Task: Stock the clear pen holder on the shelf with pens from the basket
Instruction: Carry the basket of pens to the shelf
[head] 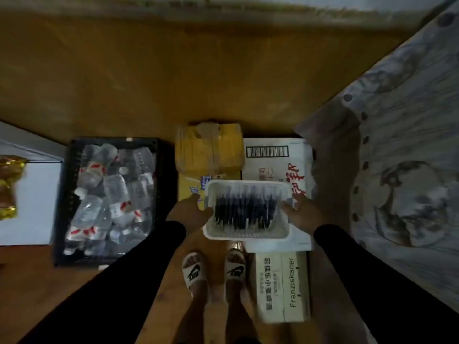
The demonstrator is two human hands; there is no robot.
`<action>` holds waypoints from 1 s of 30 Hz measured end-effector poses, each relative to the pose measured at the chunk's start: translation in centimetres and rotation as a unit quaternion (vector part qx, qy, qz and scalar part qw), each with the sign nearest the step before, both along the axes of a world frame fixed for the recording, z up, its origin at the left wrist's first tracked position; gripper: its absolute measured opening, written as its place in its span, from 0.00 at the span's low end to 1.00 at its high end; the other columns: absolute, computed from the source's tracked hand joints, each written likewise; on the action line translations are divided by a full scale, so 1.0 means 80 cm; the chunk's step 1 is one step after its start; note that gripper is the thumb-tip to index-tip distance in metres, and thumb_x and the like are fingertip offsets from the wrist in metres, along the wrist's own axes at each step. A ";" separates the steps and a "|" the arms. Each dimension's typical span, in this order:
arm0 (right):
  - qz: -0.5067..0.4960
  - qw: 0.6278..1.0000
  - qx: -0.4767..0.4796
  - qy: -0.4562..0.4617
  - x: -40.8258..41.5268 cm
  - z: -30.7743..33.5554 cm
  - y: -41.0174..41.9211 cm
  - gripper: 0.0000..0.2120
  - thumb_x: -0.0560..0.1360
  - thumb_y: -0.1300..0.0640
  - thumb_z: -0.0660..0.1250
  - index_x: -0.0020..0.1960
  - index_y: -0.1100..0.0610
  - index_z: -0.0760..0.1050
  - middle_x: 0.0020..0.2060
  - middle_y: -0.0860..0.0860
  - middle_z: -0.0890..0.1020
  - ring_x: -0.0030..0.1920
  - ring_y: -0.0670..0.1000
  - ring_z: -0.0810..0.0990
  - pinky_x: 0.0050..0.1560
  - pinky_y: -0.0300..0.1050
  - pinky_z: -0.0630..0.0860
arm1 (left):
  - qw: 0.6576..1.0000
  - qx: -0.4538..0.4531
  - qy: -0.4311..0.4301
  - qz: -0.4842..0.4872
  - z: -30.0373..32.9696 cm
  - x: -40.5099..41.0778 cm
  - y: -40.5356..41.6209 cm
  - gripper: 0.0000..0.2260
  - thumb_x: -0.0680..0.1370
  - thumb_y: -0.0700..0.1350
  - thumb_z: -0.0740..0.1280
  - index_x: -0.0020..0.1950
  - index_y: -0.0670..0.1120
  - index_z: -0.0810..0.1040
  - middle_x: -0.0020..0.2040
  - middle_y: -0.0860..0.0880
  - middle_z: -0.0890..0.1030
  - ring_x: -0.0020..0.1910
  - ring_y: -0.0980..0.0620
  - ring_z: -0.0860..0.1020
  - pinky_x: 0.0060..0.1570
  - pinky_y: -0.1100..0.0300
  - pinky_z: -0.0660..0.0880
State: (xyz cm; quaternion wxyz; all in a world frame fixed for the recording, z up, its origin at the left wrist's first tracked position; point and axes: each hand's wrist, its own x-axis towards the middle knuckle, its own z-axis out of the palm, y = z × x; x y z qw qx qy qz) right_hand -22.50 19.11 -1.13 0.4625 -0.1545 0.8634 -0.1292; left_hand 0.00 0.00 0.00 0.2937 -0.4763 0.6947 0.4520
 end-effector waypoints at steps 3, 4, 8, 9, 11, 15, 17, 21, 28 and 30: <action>-0.069 0.997 -0.025 0.013 -0.001 -0.040 -0.002 0.23 0.76 0.47 0.65 0.66 0.52 0.62 0.59 0.54 0.78 0.56 0.57 0.79 0.60 0.54 0.75 | 0.998 -0.029 -0.007 0.053 -0.044 -0.009 0.015 0.34 0.79 0.56 0.63 0.79 0.46 0.51 0.72 0.42 0.69 0.64 0.42 0.73 0.58 0.49 0.72; -0.104 0.994 -0.038 0.014 -0.002 -0.051 0.000 0.21 0.75 0.47 0.66 0.62 0.50 0.62 0.55 0.52 0.79 0.52 0.56 0.80 0.57 0.56 0.77 | 0.998 -0.018 -0.012 0.064 -0.055 -0.012 0.020 0.33 0.79 0.55 0.63 0.78 0.46 0.53 0.68 0.42 0.72 0.60 0.42 0.75 0.54 0.48 0.73; -0.121 0.992 -0.026 -0.028 -0.001 -0.088 0.015 0.16 0.75 0.44 0.66 0.58 0.48 0.67 0.47 0.47 0.77 0.49 0.53 0.78 0.49 0.50 0.75 | 0.988 0.011 0.005 0.153 -0.086 -0.023 0.035 0.21 0.80 0.51 0.64 0.70 0.48 0.63 0.50 0.45 0.73 0.40 0.45 0.74 0.39 0.50 0.68; -0.109 0.993 -0.019 -0.049 0.002 -0.093 0.018 0.13 0.75 0.44 0.65 0.55 0.49 0.68 0.44 0.47 0.75 0.48 0.53 0.77 0.46 0.48 0.73 | 0.982 0.017 0.021 0.188 -0.092 -0.025 0.038 0.20 0.79 0.50 0.65 0.69 0.49 0.63 0.52 0.45 0.74 0.43 0.44 0.75 0.41 0.49 0.70; -0.110 0.990 -0.024 -0.080 0.007 -0.098 0.023 0.16 0.74 0.46 0.66 0.59 0.51 0.69 0.49 0.49 0.76 0.52 0.55 0.77 0.48 0.49 0.74 | 0.969 0.031 0.052 0.239 -0.096 -0.028 0.043 0.21 0.78 0.48 0.66 0.68 0.50 0.63 0.56 0.46 0.74 0.50 0.42 0.77 0.49 0.45 0.75; -0.146 0.984 -0.044 -0.096 0.013 -0.083 0.020 0.22 0.73 0.52 0.68 0.65 0.52 0.66 0.58 0.52 0.77 0.55 0.54 0.78 0.57 0.55 0.76 | 0.960 0.047 0.070 0.268 -0.087 -0.024 0.044 0.17 0.77 0.44 0.68 0.60 0.52 0.63 0.52 0.48 0.71 0.48 0.43 0.73 0.54 0.40 0.75; -0.142 0.984 -0.053 -0.096 0.015 -0.064 0.019 0.20 0.75 0.53 0.68 0.64 0.52 0.66 0.56 0.51 0.77 0.55 0.53 0.77 0.59 0.54 0.76 | 0.959 0.044 0.077 0.271 -0.067 -0.020 0.039 0.18 0.77 0.44 0.68 0.59 0.54 0.62 0.49 0.50 0.72 0.47 0.44 0.73 0.54 0.41 0.74; -0.112 0.986 -0.081 -0.093 0.020 -0.003 0.008 0.20 0.77 0.52 0.66 0.66 0.49 0.63 0.59 0.48 0.74 0.59 0.52 0.74 0.64 0.52 0.71 | 0.954 0.011 0.110 0.280 -0.002 -0.012 0.027 0.18 0.76 0.45 0.68 0.61 0.52 0.65 0.46 0.56 0.73 0.42 0.53 0.75 0.46 0.49 0.75; 0.004 0.986 -0.157 -0.056 0.043 0.154 -0.057 0.16 0.77 0.49 0.65 0.60 0.54 0.67 0.49 0.50 0.78 0.47 0.50 0.78 0.42 0.44 0.74 | 0.923 -0.070 0.152 0.346 0.155 0.038 0.006 0.17 0.74 0.48 0.70 0.58 0.49 0.68 0.48 0.51 0.78 0.44 0.51 0.78 0.43 0.51 0.76; 0.043 0.982 -0.175 -0.052 0.058 0.202 -0.081 0.15 0.78 0.48 0.65 0.60 0.53 0.67 0.47 0.53 0.77 0.46 0.53 0.79 0.38 0.43 0.74 | 0.901 -0.081 0.184 0.385 0.201 0.063 0.003 0.16 0.74 0.47 0.70 0.59 0.50 0.69 0.50 0.51 0.79 0.47 0.50 0.79 0.47 0.49 0.78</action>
